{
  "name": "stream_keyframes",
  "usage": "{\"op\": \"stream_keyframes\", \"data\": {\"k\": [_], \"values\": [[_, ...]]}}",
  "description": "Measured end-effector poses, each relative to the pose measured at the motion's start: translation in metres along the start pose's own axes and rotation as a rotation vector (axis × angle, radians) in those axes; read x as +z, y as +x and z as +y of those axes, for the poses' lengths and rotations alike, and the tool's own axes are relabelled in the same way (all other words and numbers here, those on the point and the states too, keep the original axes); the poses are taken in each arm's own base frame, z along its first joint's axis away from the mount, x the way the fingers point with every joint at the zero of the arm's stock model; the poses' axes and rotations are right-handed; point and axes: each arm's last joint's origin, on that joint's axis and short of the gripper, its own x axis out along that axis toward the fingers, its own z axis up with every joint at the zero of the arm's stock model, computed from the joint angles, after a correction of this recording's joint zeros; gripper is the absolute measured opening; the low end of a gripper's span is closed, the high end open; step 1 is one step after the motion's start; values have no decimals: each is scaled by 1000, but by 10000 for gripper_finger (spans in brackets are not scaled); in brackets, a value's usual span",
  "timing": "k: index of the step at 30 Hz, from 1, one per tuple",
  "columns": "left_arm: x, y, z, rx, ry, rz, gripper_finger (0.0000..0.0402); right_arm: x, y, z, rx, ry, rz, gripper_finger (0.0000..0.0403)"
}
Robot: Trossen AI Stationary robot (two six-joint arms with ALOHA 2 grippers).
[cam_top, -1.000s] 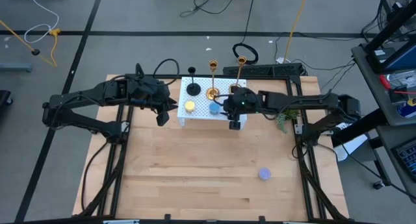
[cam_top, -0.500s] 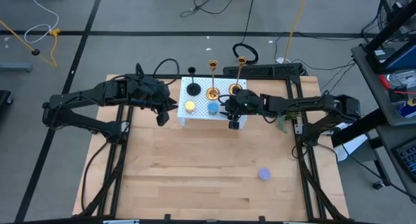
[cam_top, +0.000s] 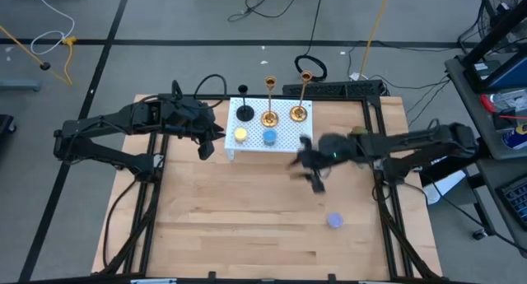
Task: Pick & Place candle stick holders
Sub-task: Put the purple scented candle on the shelf
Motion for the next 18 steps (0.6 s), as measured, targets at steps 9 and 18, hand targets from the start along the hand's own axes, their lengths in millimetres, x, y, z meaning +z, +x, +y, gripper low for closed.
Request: {"op": "stream_keyframes", "data": {"k": [9, 18], "values": [[0, 0, -3, -11, 4, -4, 95, -30, -5, 83, 111, 155, 336, 155], [0, 0, -3, -10, -28, -4, 95, -50, -21, 130, 100, 334, 514, 155]]}}
